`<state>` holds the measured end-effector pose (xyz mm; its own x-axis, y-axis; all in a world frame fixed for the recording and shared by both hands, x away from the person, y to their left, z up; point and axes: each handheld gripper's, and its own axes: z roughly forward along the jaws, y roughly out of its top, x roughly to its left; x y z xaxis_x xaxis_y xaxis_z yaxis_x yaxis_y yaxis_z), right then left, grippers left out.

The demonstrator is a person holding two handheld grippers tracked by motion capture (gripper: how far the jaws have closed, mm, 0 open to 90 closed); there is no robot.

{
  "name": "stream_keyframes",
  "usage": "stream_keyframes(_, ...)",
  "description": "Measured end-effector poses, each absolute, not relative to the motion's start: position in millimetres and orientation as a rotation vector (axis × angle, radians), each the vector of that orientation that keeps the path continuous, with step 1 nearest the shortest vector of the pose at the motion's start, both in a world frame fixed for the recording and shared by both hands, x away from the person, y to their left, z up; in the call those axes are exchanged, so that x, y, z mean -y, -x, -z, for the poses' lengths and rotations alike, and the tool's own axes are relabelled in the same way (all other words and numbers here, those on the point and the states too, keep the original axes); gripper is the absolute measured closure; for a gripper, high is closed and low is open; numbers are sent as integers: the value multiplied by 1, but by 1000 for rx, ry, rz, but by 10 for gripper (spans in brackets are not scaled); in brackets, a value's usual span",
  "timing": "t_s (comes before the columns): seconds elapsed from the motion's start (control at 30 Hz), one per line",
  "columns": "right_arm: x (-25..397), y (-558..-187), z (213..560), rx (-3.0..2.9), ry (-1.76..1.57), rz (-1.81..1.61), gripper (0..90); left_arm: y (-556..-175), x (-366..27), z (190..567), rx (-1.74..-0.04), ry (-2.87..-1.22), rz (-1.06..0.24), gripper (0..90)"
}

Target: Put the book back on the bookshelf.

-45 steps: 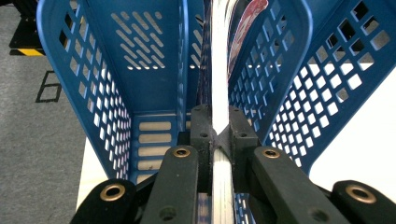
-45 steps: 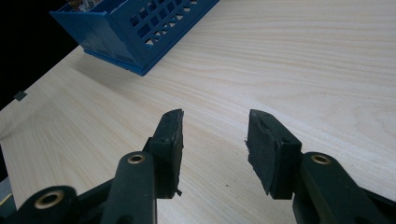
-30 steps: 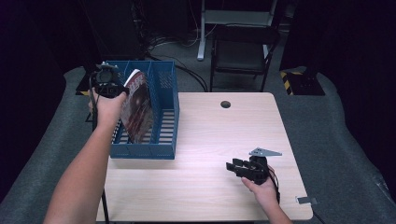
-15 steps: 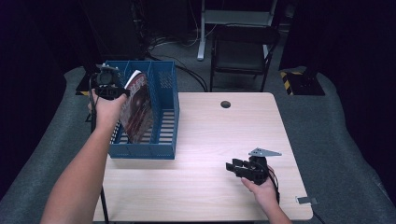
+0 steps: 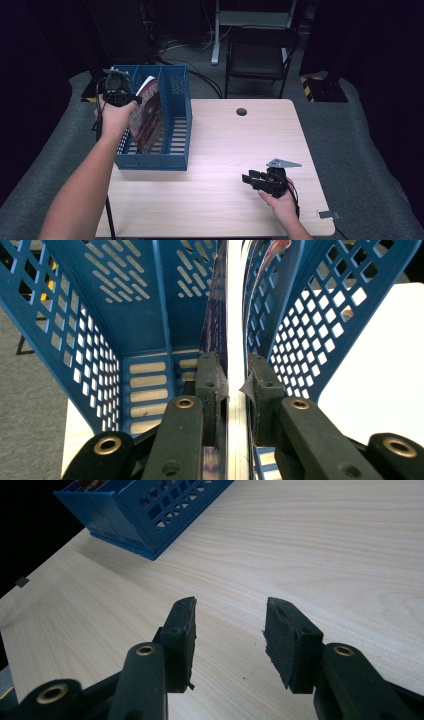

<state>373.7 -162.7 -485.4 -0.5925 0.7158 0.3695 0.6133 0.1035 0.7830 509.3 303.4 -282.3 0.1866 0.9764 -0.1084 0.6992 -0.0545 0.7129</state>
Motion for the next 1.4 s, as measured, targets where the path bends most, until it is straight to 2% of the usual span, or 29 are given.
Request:
stream_keyframes(0.9,162,-374,486,-2255,-1350,-1507,554,-496,-313,276,-1575,-1904,-417,767)
stream_keyframes(1.4,162,-374,486,-2256,-1360,-1506,554,-498,-314,285,-1586,-1924,-399,779)
